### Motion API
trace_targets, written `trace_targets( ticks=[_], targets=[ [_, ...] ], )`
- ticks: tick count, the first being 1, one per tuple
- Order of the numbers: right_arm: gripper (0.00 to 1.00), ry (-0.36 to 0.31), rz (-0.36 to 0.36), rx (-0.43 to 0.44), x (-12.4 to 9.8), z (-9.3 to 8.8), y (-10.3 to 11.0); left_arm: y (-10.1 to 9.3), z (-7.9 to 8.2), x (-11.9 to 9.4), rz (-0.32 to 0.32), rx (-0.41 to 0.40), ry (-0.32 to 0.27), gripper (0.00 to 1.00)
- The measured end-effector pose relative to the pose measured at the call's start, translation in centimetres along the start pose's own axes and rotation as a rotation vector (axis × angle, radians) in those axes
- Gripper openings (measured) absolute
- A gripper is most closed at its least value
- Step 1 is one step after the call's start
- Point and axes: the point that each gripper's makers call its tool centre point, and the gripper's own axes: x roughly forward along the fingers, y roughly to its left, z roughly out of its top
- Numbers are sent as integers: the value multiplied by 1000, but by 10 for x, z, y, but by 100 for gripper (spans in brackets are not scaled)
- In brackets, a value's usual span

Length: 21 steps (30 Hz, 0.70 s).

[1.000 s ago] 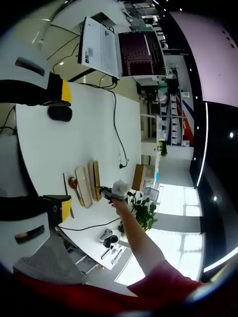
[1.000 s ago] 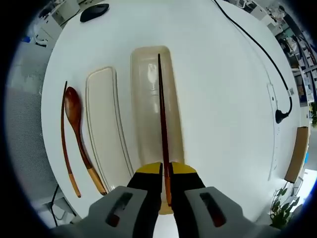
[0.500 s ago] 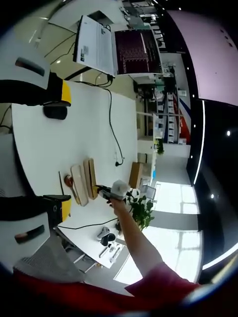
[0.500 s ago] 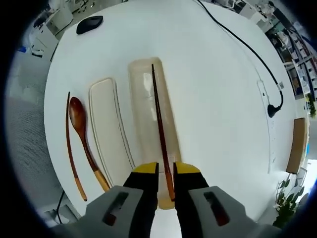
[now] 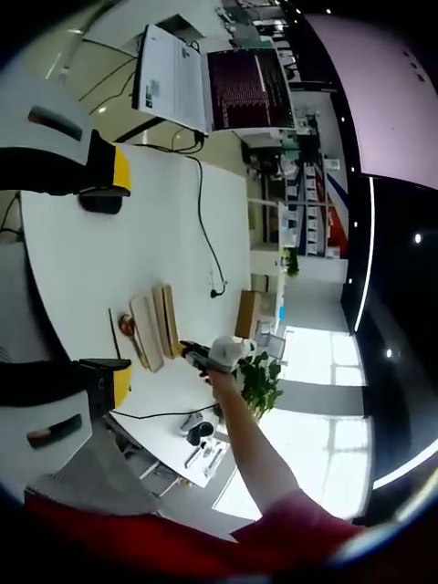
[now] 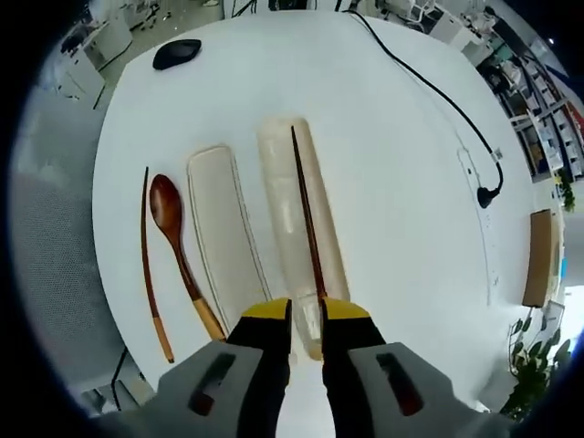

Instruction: Arrange the utensils inside the cutlery case until each visible utensil rests in its matching compartment.

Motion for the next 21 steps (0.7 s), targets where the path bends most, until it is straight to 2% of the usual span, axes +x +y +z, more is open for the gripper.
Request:
trace_targets(
  ticks=[3,6,13,21],
  targets=[
    [10,-3,-7,-10,-4,-4,1,-6,7,-1,-41,-38,-40,78],
    [10,-14,-12,-6,-10,-6,4,-9,11,-3,-49,-43,-52,80],
    [13,-50,-9,-2,-24,-4,22,-14,10,-5,-61,-35,-45,80],
    [14,-81,-3,-39,-35,-1,46,-17,2,-8,-50,3,-12,78]
  ],
)
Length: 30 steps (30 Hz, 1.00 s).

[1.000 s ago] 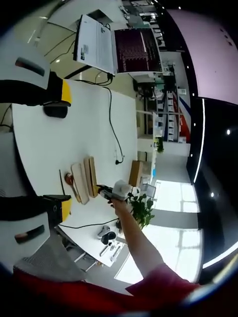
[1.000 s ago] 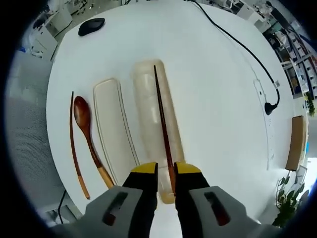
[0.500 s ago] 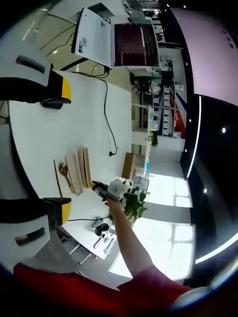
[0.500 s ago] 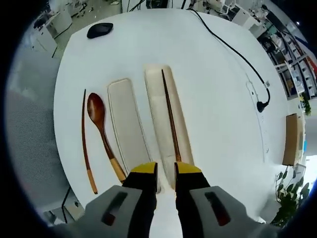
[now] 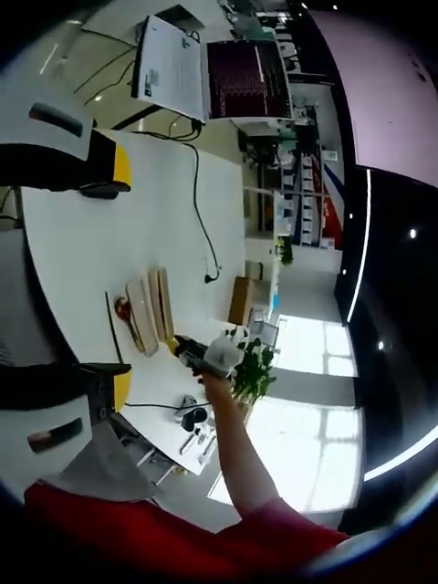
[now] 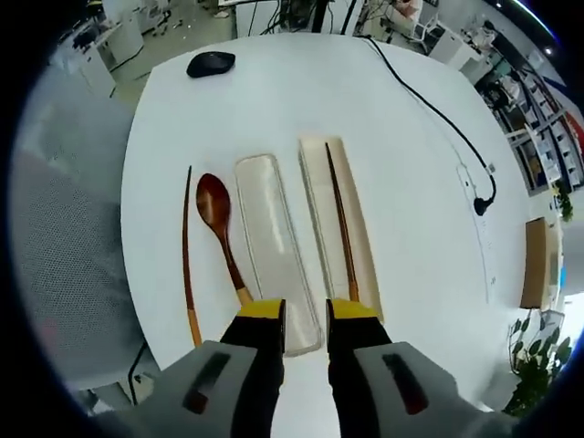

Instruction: Arrange the utensils inside the cutlery case until each visible utensil rests in its matching compartment.

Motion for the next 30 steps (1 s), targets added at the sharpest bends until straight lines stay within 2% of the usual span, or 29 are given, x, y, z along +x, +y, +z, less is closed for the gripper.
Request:
trace_targets(
  ticks=[7,16,21,25,30],
  targets=[
    [15,-43,-4,-8,-11,2,12,-3,-1,-3,0,20,0,78],
    [15,-62,0,1,-16,-6,29,-5,-6,-5,-2,16,14,78],
    [16,-59,3,-12,-14,-11,42,-6,-3,-6,-8,-7,0,79],
    [17,-39,4,-44,-14,-16,49,-8,-1,-6,-20,8,1,80],
    [17,-59,17,-29,-15,-15,57,-12,-2,-5,-36,14,12,78]
  ],
)
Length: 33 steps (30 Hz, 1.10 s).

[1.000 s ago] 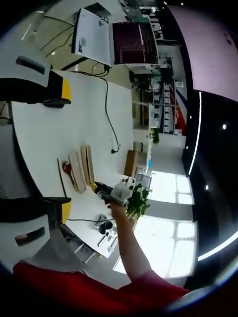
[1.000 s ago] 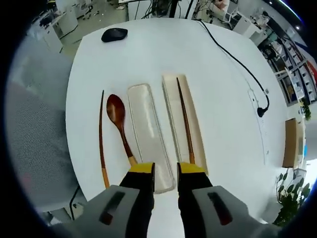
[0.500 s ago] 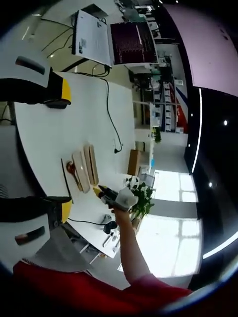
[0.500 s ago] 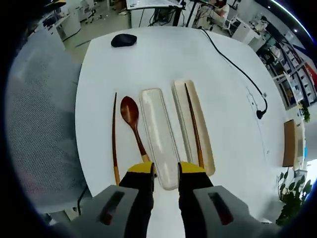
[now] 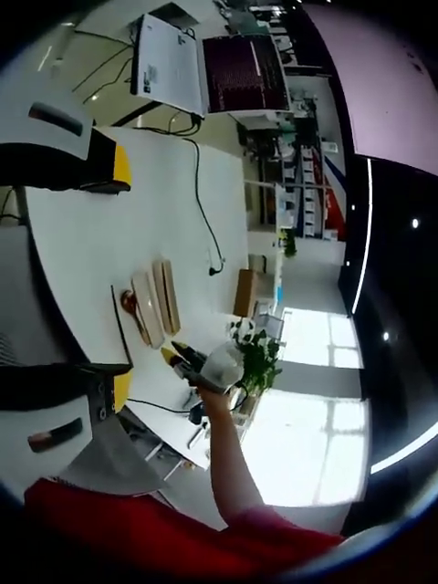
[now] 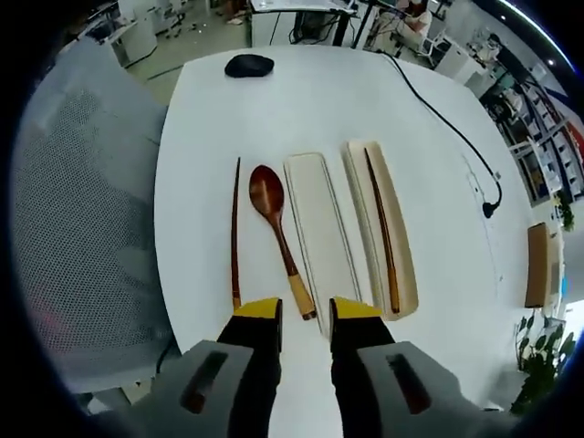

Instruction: Arrange the utensils inside the cutlery case until each visible utensil rests in its matching compartment.

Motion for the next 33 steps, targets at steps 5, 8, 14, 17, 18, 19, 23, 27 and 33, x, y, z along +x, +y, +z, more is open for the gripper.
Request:
trace_targets(
  ticks=[5,8,14,17,18,19,23,27,33],
  targets=[
    [15,1,15,4,5,-3,13,-6,2,1,-19,1,-7,76],
    [15,-3,19,16,8,-5,17,-6,2,1,-23,3,-6,76],
    [14,17,24,17,4,-11,16,-6,2,0,-30,3,-2,76],
    [14,5,27,32,3,-9,18,-7,2,0,-34,-2,-1,75],
    [14,5,31,33,4,-9,21,-8,2,1,-38,-5,-2,75],
    [13,4,32,32,5,-9,23,-8,2,1,-40,-6,-2,74],
    [12,-1,39,30,13,-7,33,-11,2,1,-45,5,0,73],
    [12,-2,52,42,19,-8,40,-9,2,0,-41,13,0,74],
    [11,-2,70,59,23,-9,46,-5,-2,-2,-28,0,4,75]
  ],
)
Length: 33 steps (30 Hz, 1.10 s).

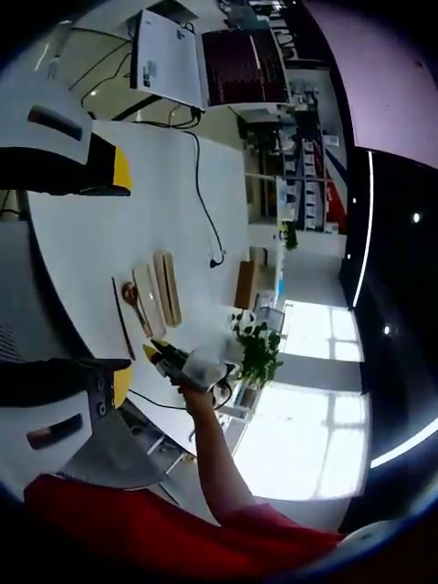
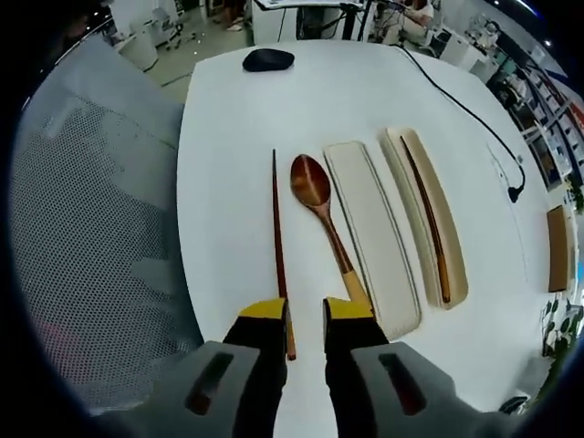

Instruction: Arrange the utensils inside the cutlery case until each visible utensil rests in its matching compartment.

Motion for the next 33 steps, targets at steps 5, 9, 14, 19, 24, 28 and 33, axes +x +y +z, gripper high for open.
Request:
trace_targets(
  ticks=[5,9,14,19,24,28,33],
  targets=[
    [10,16,14,23,10,-7,5,0,-3,-1,5,3,9,74],
    [9,16,24,27,15,-7,10,0,-4,-1,8,1,10,74],
    [9,24,31,36,22,-9,12,1,-6,-1,15,0,13,74],
    [8,36,37,36,28,-14,15,1,-8,-1,18,1,21,74],
    [7,36,38,27,31,-15,16,2,-8,-1,23,1,19,74],
    [7,44,41,34,35,-18,15,3,-10,0,27,-7,22,74],
    [8,42,43,30,36,-15,17,3,-11,1,25,-2,31,74]
  ],
)
